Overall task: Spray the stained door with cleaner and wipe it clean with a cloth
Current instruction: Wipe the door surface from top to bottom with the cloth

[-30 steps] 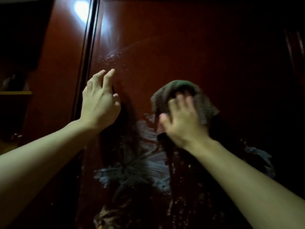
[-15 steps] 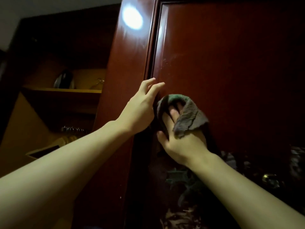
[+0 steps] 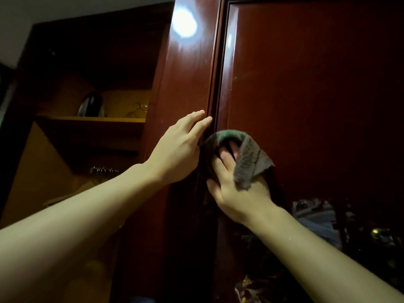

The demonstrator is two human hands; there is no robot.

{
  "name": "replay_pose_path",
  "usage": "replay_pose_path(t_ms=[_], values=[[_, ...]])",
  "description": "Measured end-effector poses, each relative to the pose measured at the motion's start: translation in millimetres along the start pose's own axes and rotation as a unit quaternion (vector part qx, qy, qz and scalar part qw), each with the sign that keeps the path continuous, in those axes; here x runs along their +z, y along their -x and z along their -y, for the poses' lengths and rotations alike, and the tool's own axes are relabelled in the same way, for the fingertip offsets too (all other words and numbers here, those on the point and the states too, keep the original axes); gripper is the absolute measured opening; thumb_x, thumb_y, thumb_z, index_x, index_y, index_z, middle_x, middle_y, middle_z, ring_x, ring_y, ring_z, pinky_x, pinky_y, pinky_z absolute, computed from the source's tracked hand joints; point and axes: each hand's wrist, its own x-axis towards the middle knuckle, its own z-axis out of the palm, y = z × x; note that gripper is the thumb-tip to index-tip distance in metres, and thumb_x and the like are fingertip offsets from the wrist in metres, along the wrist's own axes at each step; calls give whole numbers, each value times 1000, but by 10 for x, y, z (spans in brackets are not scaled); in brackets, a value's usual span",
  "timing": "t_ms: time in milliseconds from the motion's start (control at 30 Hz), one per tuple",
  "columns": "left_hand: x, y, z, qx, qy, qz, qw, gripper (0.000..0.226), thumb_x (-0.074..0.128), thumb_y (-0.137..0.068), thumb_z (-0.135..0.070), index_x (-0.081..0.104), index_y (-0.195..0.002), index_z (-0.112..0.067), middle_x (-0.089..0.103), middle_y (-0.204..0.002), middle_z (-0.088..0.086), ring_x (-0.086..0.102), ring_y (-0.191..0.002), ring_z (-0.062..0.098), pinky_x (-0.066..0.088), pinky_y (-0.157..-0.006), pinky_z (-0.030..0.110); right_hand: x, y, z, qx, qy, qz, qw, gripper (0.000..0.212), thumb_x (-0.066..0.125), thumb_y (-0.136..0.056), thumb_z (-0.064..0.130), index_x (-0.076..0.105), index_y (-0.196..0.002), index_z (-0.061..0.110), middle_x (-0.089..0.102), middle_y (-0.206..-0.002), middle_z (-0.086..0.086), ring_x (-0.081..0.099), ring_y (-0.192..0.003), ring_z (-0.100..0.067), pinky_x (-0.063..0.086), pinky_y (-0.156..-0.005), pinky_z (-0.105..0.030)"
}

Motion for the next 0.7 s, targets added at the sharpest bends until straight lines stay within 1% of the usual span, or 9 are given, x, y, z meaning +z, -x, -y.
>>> replay_pose_path(t_ms=[100,200,267,300,400,467,533,633,700], values=[[50,5,-75,43,-30,17,998,67,34,-74,-18,45,-140,-7,41,-146,16,39,-135,34,36,-109,47,-61,276,-173,13,33,7,999,55,40,-84,47,55,-124,12,48,-137,-14,27,-135,-31,9,-112,-40],[101,19,-150,78,-57,44,994,64,36,-79,-25,43,-141,-12,39,-148,13,35,-137,31,32,-109,45,-201,266,-445,172,33,-29,984,60,37,-90,45,49,-131,3,36,-144,-26,21,-138,-44,5,-110,-45],[132,19,-185,83,-57,46,994,60,35,-84,-29,42,-142,-14,37,-150,13,35,-137,31,31,-110,46,-283,150,-502,276,56,-35,959,59,35,-91,46,44,-134,6,31,-148,-23,17,-140,-40,5,-112,-53],[151,11,-209,76,-48,42,995,59,36,-85,-30,42,-141,-14,37,-149,13,35,-136,30,31,-110,47,-283,104,-449,294,70,-40,952,58,35,-90,45,47,-132,7,35,-146,-23,21,-139,-40,6,-112,-57],[230,-10,-328,42,-14,9,999,57,38,-87,-34,46,-139,-13,40,-147,13,40,-133,31,31,-110,48,-98,132,-102,196,90,-66,974,58,37,-85,44,57,-122,5,52,-130,-24,39,-127,-43,16,-109,-64],[293,-2,-427,16,-14,-20,1000,59,38,-89,-44,46,-139,-13,40,-147,13,38,-135,30,24,-114,49,48,335,96,101,83,-43,991,59,41,-85,45,54,-129,8,49,-135,-19,37,-128,-40,19,-110,-61],[357,1,-536,7,-8,-40,999,63,38,-90,-51,43,-141,-13,37,-148,13,33,-138,29,18,-116,49,98,536,92,55,46,-30,997,59,42,-85,45,51,-132,11,43,-142,-17,33,-133,-36,27,-108,-54],[454,-42,-718,10,7,-44,999,66,39,-89,-55,43,-141,-14,33,-150,16,32,-139,33,25,-113,50,74,750,-223,92,11,-47,995,58,42,-85,44,49,-129,8,46,-137,-23,29,-133,-40,28,-109,-46],[521,-90,-839,-2,1,-44,999,68,38,-88,-57,43,-141,-15,32,-150,17,30,-139,35,25,-112,52,-38,844,-575,180,56,-57,980,57,41,-82,45,57,-118,3,55,-126,-28,40,-125,-48,35,-101,-55]])
